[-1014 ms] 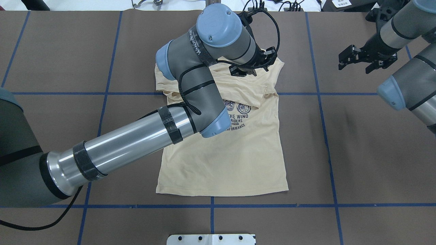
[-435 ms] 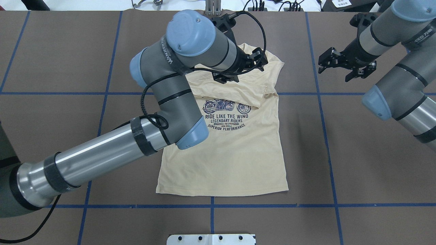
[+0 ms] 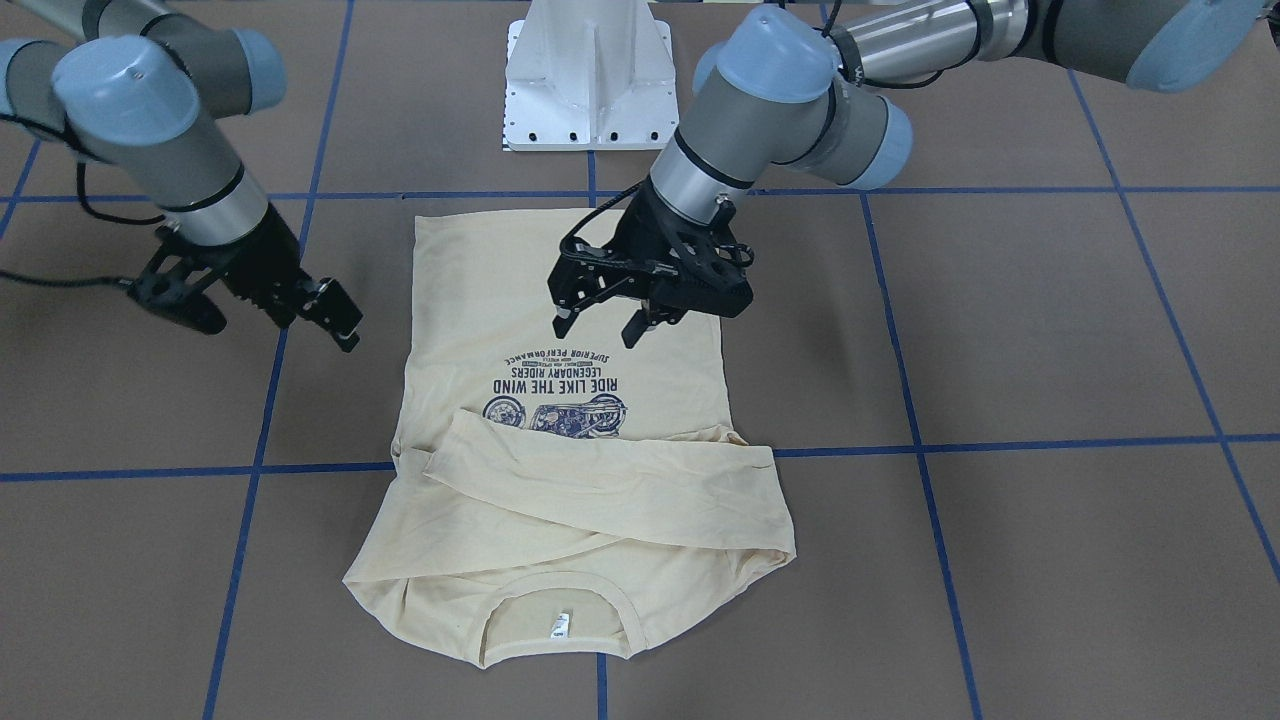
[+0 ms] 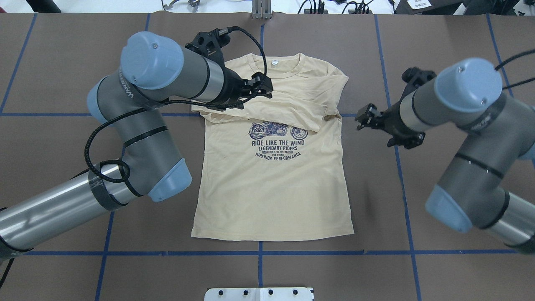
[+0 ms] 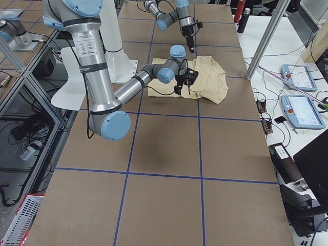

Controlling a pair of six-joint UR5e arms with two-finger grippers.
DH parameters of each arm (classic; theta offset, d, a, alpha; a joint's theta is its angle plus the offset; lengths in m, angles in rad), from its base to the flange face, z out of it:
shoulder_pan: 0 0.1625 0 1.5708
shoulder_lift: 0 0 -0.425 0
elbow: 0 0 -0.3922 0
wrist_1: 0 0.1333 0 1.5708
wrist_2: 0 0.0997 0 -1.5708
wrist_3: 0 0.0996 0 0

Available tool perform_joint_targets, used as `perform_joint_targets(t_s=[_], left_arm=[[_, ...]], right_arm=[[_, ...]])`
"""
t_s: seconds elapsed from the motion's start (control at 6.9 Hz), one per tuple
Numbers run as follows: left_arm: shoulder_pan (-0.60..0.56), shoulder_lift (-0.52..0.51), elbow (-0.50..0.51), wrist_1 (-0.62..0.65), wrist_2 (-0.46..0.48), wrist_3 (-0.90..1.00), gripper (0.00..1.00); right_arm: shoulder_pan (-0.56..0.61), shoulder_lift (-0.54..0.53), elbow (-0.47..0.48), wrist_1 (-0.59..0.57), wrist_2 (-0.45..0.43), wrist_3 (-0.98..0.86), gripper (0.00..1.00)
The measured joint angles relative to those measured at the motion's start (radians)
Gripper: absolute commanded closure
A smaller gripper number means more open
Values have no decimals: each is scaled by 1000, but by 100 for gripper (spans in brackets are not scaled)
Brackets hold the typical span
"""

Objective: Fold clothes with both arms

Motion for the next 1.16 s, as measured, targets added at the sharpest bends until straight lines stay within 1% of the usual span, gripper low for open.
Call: perform_joint_targets(t_s=[0.14, 0.29, 0.43, 0.58, 0.72, 0.87, 1.16], left_arm=[[-10, 42, -11, -1, -1, 14, 17], [-24, 83, -17, -5, -2, 22, 17], [-37, 121, -28, -11, 0, 36, 17], [-45, 146, -42, -13, 0, 53, 17], [-49, 155, -48, -14, 1, 60, 17], [-51, 159, -51, -14, 1, 62, 17], [-51, 162, -55, -14, 1, 60, 17]], right_arm=[[-119, -63, 82, 0, -112, 95, 7], [-250, -124, 138, 2, -233, 194, 7], [-366, -164, 161, 15, -335, 309, 8], [-448, -186, 168, 33, -419, 406, 8], [-491, -197, 168, 41, -466, 479, 9], [-518, -198, 162, 44, -489, 535, 10], [-542, -185, 124, 45, -503, 574, 15]])
